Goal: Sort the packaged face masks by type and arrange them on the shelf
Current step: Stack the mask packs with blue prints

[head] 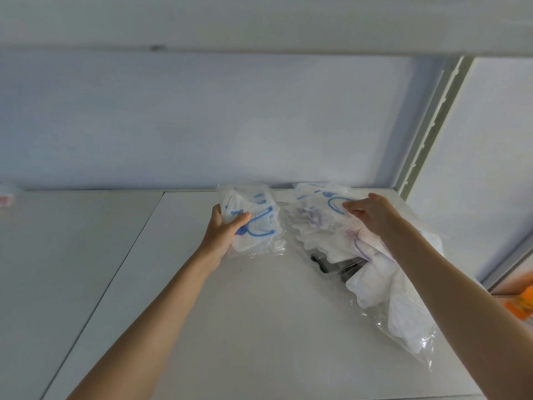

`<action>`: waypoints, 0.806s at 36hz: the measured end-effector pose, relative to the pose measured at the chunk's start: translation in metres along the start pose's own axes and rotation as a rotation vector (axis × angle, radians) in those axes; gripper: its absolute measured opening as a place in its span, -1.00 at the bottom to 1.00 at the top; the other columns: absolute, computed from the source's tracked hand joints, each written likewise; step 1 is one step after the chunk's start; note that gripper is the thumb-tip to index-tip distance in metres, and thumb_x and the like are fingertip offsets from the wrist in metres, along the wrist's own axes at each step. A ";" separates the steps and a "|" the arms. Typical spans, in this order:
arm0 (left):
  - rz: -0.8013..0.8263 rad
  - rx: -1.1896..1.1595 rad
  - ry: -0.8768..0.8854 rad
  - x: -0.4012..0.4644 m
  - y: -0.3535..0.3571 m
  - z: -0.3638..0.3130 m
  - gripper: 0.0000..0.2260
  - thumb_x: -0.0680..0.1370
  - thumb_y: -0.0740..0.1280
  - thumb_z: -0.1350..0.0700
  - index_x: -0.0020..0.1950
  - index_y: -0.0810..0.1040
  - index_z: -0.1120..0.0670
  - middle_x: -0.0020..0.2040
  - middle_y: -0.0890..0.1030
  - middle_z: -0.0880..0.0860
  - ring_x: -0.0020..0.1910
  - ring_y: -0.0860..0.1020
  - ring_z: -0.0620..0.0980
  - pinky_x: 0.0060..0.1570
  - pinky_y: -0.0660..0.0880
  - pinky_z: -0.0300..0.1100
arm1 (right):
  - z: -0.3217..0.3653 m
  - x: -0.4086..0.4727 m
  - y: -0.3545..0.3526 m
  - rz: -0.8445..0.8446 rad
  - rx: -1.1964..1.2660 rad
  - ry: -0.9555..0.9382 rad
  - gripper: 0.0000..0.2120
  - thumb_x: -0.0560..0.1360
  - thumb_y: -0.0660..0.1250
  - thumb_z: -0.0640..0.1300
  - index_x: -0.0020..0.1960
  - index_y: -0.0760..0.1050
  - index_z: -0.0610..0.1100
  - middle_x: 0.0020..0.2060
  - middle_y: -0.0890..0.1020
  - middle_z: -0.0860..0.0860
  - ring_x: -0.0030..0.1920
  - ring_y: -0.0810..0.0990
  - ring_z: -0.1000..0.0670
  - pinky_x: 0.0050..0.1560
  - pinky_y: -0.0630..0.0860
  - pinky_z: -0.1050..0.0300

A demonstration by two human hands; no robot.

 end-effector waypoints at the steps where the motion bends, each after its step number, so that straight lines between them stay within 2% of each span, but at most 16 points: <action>1: 0.001 0.007 -0.003 0.000 0.000 0.001 -0.67 0.52 0.42 0.16 0.18 0.35 0.11 -0.01 0.54 0.01 -0.13 0.58 -0.12 -0.29 0.51 -0.37 | 0.001 -0.003 0.004 0.025 0.049 0.019 -0.41 0.39 0.38 -0.47 0.35 0.26 -0.28 -0.04 0.52 -0.19 -0.08 0.58 -0.03 -0.25 0.56 0.33; 2: -0.002 0.016 -0.005 0.000 0.000 0.001 -0.66 0.51 0.43 0.15 0.18 0.35 0.11 -0.02 0.54 0.01 -0.13 0.58 -0.11 -0.27 0.50 -0.35 | 0.002 -0.004 0.008 0.053 0.083 0.033 -0.47 0.36 0.40 -0.47 0.25 0.32 -0.24 -0.03 0.54 -0.22 -0.13 0.60 -0.03 -0.28 0.56 0.32; 4: -0.002 0.025 -0.008 0.000 0.001 0.001 -0.67 0.51 0.43 0.15 0.16 0.35 0.11 -0.06 0.54 0.02 -0.17 0.56 -0.11 -0.25 0.48 -0.32 | 0.006 -0.011 0.024 0.164 0.119 0.057 -0.54 0.35 0.39 -0.49 0.18 0.38 -0.25 -0.03 0.59 -0.21 -0.14 0.62 -0.03 -0.24 0.59 0.27; 7: 0.014 0.021 -0.026 -0.001 0.005 0.004 -0.70 0.50 0.44 0.15 0.11 0.36 0.10 -0.13 0.53 0.02 -0.26 0.53 -0.12 -0.22 0.45 -0.27 | 0.015 -0.038 0.058 0.412 0.047 0.065 -0.71 0.32 0.40 -0.47 -0.08 0.48 -0.17 -0.25 0.58 -0.08 -0.25 0.49 0.02 -0.37 0.49 0.32; 8: 0.019 0.019 -0.034 -0.002 0.006 0.005 -0.69 0.51 0.43 0.13 0.13 0.36 0.11 -0.12 0.54 0.01 -0.25 0.54 -0.13 -0.21 0.46 -0.27 | 0.016 -0.046 0.068 0.476 0.010 0.052 -0.67 0.26 0.44 -0.46 -0.10 0.50 -0.15 -0.25 0.54 -0.08 -0.24 0.45 0.01 -0.35 0.46 0.30; 9: 0.026 0.016 -0.037 -0.004 0.007 0.005 -0.67 0.52 0.43 0.11 0.17 0.36 0.12 -0.11 0.55 0.00 -0.23 0.55 -0.14 -0.20 0.46 -0.27 | 0.015 -0.050 0.075 0.506 -0.032 0.047 -0.63 0.27 0.43 -0.48 -0.03 0.50 -0.14 -0.20 0.52 -0.11 -0.20 0.44 -0.01 -0.29 0.47 0.29; 12: 0.061 0.035 -0.033 -0.009 0.012 0.005 -0.66 0.55 0.38 0.05 0.21 0.34 0.12 -0.16 0.54 -0.02 -0.28 0.52 -0.19 -0.31 0.40 -0.30 | 0.008 -0.056 0.088 0.481 -0.174 0.039 -0.49 0.39 0.35 -0.50 0.25 0.39 -0.13 -0.08 0.51 -0.18 -0.06 0.48 -0.09 0.12 0.49 0.13; 14: 0.081 0.057 -0.035 -0.013 0.014 0.005 -0.71 0.58 0.34 0.03 0.18 0.32 0.10 -0.22 0.51 -0.03 -0.39 0.48 -0.26 -0.45 0.35 -0.38 | 0.003 -0.059 0.094 0.453 -0.243 0.019 -0.46 0.38 0.38 -0.48 0.26 0.40 -0.11 -0.13 0.53 -0.15 -0.11 0.53 -0.05 0.20 0.46 0.07; 17: 0.073 0.084 -0.035 -0.017 0.009 0.005 -0.74 0.59 0.32 0.01 0.16 0.31 0.08 -0.21 0.50 -0.02 -0.36 0.47 -0.23 -0.50 0.33 -0.39 | 0.003 -0.062 0.093 0.395 -0.267 -0.005 -0.52 0.37 0.40 -0.45 0.21 0.48 -0.11 -0.26 0.51 -0.11 -0.28 0.51 0.02 0.01 0.48 0.15; 19: 0.063 0.101 -0.028 -0.018 0.003 0.005 -0.72 0.59 0.33 0.02 0.16 0.32 0.09 -0.19 0.52 -0.02 -0.30 0.50 -0.20 -0.44 0.36 -0.38 | 0.009 -0.065 0.084 0.322 -0.233 -0.047 -0.59 0.38 0.39 -0.44 0.17 0.52 -0.12 -0.19 0.58 -0.11 -0.21 0.56 -0.01 -0.09 0.53 0.20; 22: 0.037 0.102 -0.037 -0.020 -0.003 0.005 -0.72 0.58 0.35 0.07 0.15 0.31 0.11 -0.19 0.52 0.00 -0.32 0.50 -0.21 -0.50 0.33 -0.42 | 0.019 -0.070 0.075 0.303 -0.007 -0.113 -0.71 0.43 0.33 -0.45 0.05 0.56 -0.14 -0.10 0.61 -0.12 -0.15 0.60 -0.03 -0.32 0.54 0.30; 26: 0.032 0.110 -0.033 -0.023 -0.004 0.002 -0.72 0.57 0.36 0.08 0.15 0.31 0.11 -0.21 0.51 0.00 -0.36 0.48 -0.22 -0.52 0.31 -0.44 | 0.019 -0.080 0.082 0.394 0.077 -0.152 -0.73 0.44 0.29 -0.46 0.01 0.56 -0.15 -0.15 0.64 -0.10 -0.16 0.62 -0.02 -0.20 0.54 0.25; 29: 0.042 0.120 -0.028 -0.027 -0.002 0.000 -0.72 0.57 0.36 0.06 0.15 0.31 0.11 -0.21 0.52 0.00 -0.34 0.48 -0.21 -0.54 0.31 -0.43 | 0.014 -0.085 0.087 0.412 0.067 -0.132 -0.73 0.46 0.27 -0.47 0.02 0.56 -0.17 -0.13 0.63 -0.10 -0.16 0.62 -0.02 -0.23 0.56 0.27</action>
Point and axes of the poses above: each hand's wrist, its own x-axis towards the middle knuckle, its own y-axis out of the palm, z = x × y, the point moved 8 cm from there along x, towards the middle knuckle
